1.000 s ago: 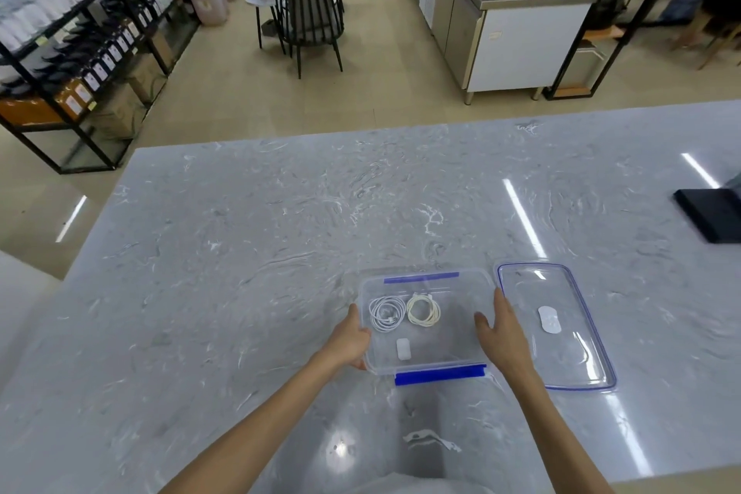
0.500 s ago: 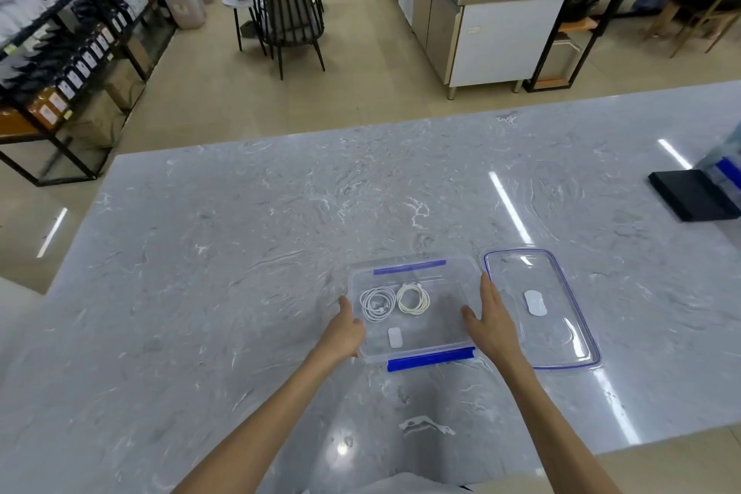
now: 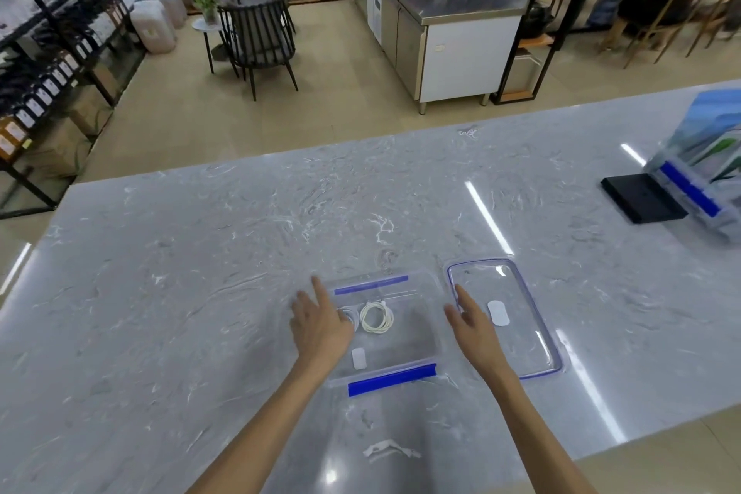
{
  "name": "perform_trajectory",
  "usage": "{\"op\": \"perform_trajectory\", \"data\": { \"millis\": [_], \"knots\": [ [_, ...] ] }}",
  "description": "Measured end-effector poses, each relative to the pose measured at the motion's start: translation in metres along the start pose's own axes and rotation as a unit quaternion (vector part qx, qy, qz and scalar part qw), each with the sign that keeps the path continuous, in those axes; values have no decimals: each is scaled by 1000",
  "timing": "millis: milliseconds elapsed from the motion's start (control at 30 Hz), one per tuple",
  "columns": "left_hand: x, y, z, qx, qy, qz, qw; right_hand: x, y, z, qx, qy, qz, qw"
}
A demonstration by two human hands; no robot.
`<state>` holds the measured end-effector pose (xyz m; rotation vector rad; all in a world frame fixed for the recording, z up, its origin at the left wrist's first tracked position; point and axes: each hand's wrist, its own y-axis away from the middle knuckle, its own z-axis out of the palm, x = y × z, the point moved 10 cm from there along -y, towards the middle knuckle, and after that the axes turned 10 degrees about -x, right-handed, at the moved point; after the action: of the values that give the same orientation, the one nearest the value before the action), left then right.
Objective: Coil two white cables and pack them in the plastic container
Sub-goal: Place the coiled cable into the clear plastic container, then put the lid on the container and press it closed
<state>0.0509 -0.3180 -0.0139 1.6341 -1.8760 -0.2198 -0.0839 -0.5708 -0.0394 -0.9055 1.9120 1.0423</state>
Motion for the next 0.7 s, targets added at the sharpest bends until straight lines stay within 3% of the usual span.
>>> {"op": "perform_trajectory", "data": {
  "millis": [100, 233, 333, 500, 567, 700],
  "knots": [
    [76, -8, -13, 58, -109, 69, 990, 21, 22, -52, 98, -26, 26, 995],
    [190, -27, -9, 72, -126, 200, 969, 67, 60, -98, 192, -30, 119, 974],
    [246, -44, 22, -13, -136, 244, 960, 99, 79, -106, 204, -11, 196, 959],
    [284, -64, 94, -165, -213, 254, 929, 131, 88, -107, 231, -95, 264, 932],
    [291, -69, 113, -199, -220, 255, 920, 142, 92, -111, 248, -127, 283, 917],
    [297, -73, 130, -207, -266, 246, 909, 166, 94, -89, 191, -268, 315, 890]
  ]
}}
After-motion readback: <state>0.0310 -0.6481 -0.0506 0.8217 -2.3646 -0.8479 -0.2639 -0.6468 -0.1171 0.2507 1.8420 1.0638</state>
